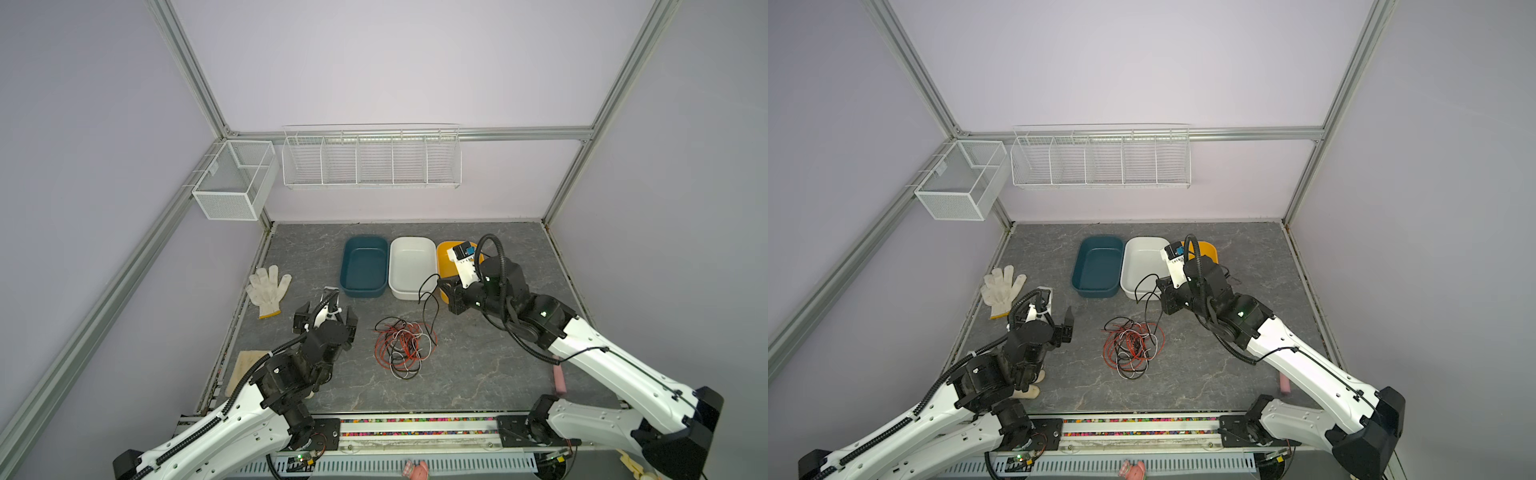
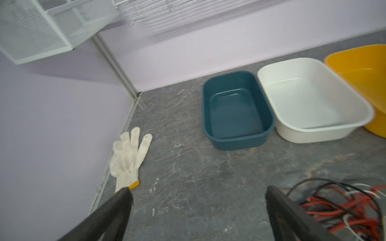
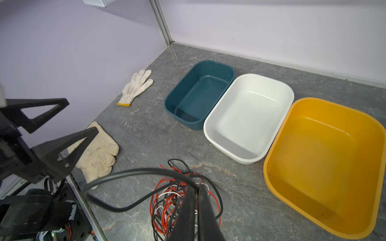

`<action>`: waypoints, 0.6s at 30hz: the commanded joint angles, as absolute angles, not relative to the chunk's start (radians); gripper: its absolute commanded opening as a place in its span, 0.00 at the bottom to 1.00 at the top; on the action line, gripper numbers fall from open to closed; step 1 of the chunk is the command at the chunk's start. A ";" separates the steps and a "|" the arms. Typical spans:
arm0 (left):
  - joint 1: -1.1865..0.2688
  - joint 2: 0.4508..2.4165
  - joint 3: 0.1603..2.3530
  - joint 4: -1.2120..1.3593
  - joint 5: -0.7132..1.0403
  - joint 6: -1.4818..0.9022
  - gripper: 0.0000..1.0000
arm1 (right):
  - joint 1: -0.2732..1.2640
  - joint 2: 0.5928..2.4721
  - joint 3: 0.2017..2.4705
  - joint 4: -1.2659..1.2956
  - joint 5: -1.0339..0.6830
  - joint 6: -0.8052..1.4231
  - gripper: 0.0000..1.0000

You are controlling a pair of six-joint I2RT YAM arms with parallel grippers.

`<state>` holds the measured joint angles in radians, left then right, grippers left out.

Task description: Untangle the cables

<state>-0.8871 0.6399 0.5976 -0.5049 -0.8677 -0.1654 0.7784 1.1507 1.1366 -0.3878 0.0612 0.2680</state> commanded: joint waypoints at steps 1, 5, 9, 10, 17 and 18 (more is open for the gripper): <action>-0.847 0.587 0.549 -0.466 -0.858 -0.213 0.99 | 0.771 1.205 1.204 -0.418 0.071 0.256 0.06; -0.847 0.552 0.528 -0.447 -0.855 -0.193 0.99 | 0.771 1.287 1.303 -0.432 0.044 0.263 0.06; -0.844 0.542 0.520 -0.428 -0.862 -0.170 0.99 | 0.770 1.368 1.389 -0.444 0.032 0.261 0.06; -0.842 0.539 0.517 -0.424 -0.863 -0.166 0.99 | 0.770 1.386 1.408 -0.450 0.036 0.256 0.06; -0.841 0.545 0.515 -0.411 -0.880 -0.158 0.99 | 0.754 1.504 1.535 -0.477 0.060 0.239 0.06; -0.841 0.546 0.514 -0.406 -0.881 -0.156 0.99 | 0.747 1.517 1.549 -0.474 0.065 0.239 0.06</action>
<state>-0.8459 0.5468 0.5259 -0.4232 -0.8608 -0.1703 0.7643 1.4906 1.5082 -0.4580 0.0513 0.2607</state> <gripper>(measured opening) 0.991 0.066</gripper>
